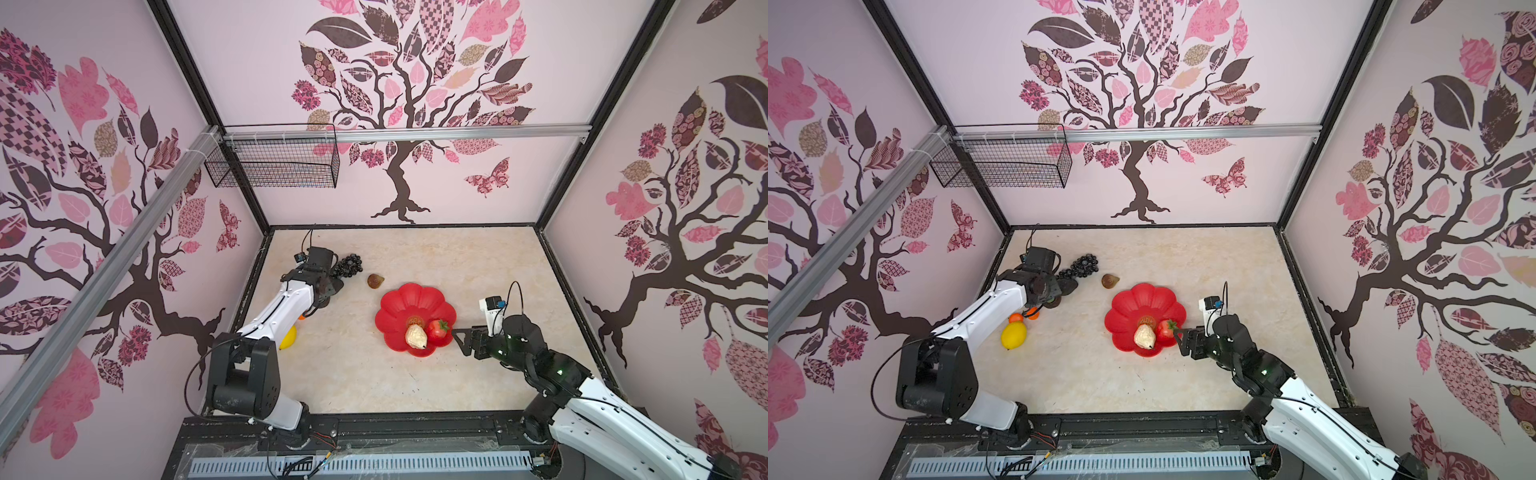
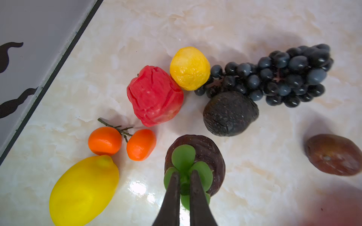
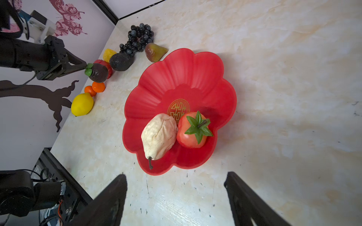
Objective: Arrange fruit in a fruit bowl
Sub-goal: Pick up the fruit from the top-left of the table, then place the fruit in the fruit bowl.
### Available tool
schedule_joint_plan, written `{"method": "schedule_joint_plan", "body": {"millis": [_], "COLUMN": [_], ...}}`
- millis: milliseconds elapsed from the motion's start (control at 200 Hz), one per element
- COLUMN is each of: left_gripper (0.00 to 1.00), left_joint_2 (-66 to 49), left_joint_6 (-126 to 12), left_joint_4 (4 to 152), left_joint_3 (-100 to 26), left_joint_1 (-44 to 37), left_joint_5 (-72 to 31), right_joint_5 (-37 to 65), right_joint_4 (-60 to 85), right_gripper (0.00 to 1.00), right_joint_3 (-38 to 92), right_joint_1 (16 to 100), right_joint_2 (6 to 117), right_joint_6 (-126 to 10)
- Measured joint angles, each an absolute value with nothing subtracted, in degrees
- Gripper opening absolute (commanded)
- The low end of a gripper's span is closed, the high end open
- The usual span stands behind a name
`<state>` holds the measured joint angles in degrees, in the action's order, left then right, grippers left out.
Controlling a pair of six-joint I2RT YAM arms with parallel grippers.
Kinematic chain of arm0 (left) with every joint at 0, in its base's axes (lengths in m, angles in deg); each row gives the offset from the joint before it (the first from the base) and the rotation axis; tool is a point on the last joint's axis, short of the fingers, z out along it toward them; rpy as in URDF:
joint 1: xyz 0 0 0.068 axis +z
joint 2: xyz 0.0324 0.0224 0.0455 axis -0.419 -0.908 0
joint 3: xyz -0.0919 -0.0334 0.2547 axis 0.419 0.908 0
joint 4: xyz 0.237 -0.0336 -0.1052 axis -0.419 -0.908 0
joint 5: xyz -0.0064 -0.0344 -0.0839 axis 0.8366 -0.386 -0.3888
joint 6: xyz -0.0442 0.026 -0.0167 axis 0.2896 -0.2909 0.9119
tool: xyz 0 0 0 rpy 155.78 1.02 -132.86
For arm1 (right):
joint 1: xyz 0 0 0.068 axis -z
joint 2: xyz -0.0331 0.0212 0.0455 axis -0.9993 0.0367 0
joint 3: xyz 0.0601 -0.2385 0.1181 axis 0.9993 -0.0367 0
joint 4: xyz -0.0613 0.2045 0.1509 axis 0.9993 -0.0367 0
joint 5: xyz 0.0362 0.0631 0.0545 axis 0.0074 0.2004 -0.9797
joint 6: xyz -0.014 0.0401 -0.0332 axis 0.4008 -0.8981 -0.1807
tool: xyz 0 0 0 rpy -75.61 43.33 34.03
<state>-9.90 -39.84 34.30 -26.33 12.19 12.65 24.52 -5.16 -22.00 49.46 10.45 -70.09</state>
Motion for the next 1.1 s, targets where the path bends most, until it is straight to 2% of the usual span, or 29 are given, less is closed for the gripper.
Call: {"method": "schedule_joint_plan", "body": {"millis": [325,650,850,1100], "left_gripper": [0.00,0.00,0.00,0.00], "left_joint_2": [1.1,-6.7,-13.8,-19.8], "left_joint_6": [-39.4,-42.4,-44.1,-46.0], "left_joint_4": [27.3,18.0,16.1,15.4], "left_joint_3": [-25.8,-36.5,-41.1,-42.4], "left_joint_1": [-2.8,-20.8,-24.8,-25.4], "left_joint_5": [14.6,14.9,11.5,7.9], "right_joint_5": [30.6,32.3,32.3,31.6], "right_joint_4": [-6.9,-6.5,-6.5,-6.5], "right_gripper": [0.89,0.89,0.89,0.89], "right_joint_3": [-22.0,-22.0,-22.0,-22.1], "right_joint_1": [49.5,49.5,49.5,49.5], "right_joint_2": [12.8,14.4,13.9,12.4], "right_joint_6": [-70.1,-70.7,-72.0,-72.6]}}
